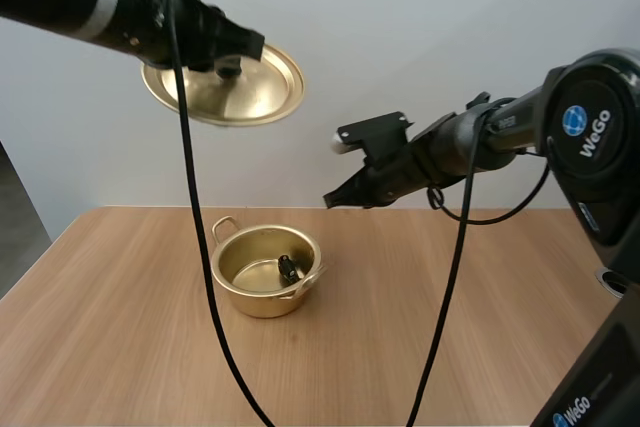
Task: Open the pot, put the car inside, and close it
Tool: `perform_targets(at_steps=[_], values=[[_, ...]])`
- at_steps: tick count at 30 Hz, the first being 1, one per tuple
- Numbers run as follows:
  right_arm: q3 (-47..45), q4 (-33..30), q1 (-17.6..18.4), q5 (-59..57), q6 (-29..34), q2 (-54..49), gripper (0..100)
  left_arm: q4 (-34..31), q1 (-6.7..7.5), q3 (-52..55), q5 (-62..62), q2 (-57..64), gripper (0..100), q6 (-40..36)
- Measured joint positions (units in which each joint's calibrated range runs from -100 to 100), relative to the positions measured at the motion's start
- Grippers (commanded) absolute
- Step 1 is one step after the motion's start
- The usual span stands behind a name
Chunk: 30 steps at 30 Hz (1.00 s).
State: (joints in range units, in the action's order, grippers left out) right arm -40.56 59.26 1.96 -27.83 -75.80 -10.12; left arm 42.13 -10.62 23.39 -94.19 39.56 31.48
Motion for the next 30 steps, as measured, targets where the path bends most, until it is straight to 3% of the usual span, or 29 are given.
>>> perform_targets(at_steps=[6,11,14,19,30], values=[[0.00,3.33,-6.67,0.52,-0.12,-2.50,0,-5.33,3.29,11.29,3.01,-8.85,0,1.80],[0.00,4.06,-12.08,-10.67,-0.12,-3.43,0,-9.73,7.82,15.33,12.09,-16.90,0,0.46],[0.00,4.06,-13.70,-18.34,-0.12,-4.02,0,-11.34,9.73,15.33,17.54,-20.64,0,-0.66],[0.00,4.06,-13.89,-27.05,-0.27,-5.46,0,-11.05,10.15,15.33,22.24,-25.21,0,0.81],[0.00,4.32,-13.89,-27.66,-0.63,-7.16,0,-7.97,10.15,18.57,29.74,-31.37,0,4.23]])
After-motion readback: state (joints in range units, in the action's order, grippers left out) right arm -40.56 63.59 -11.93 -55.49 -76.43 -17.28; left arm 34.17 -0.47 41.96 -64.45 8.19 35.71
